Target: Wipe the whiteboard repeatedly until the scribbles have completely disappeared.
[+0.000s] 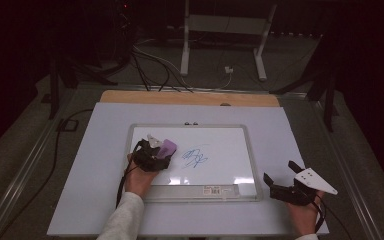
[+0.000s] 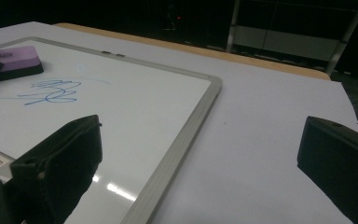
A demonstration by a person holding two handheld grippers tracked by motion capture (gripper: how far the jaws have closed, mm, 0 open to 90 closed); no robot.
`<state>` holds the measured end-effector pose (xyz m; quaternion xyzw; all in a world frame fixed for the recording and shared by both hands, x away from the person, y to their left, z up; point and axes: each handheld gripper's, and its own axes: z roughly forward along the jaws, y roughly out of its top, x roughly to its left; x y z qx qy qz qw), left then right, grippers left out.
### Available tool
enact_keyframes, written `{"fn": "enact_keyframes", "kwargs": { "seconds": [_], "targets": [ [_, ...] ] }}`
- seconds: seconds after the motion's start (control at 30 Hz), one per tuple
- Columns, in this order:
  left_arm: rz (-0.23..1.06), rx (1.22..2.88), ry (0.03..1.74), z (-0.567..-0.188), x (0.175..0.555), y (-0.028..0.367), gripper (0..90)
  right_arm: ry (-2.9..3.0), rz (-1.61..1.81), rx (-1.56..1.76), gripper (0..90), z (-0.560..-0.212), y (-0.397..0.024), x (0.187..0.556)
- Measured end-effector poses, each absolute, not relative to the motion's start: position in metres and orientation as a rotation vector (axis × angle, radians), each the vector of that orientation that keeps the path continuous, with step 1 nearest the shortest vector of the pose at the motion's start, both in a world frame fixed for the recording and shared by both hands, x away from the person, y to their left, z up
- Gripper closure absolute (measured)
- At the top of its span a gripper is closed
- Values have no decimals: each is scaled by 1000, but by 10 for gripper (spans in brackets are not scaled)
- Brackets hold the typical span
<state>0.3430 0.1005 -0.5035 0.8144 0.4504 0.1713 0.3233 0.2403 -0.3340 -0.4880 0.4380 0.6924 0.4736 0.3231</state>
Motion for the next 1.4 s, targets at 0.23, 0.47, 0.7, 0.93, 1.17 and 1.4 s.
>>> {"fn": "enact_keyframes", "kwargs": {
  "seconds": [0.23,0.47,0.7,0.93,1.17,1.4],
  "targets": [
    [376,2190,1043,-503,327,64,416,1819,1242,1147,3,-488,-333,240],
    [393,2200,1027,-503,329,58,416,1818,1243,1147,3,-488,-334,240],
    [490,2179,1133,-502,346,72,416,1814,1244,1149,3,-488,-335,240],
    [440,2163,1145,-503,347,68,416,1819,1242,1147,3,-488,-334,241],
    [331,2193,1014,-504,331,43,416,1820,1243,1148,3,-488,-333,240],
    [345,2194,1047,-503,338,51,417,1818,1243,1147,3,-488,-334,240]
  ]
}}
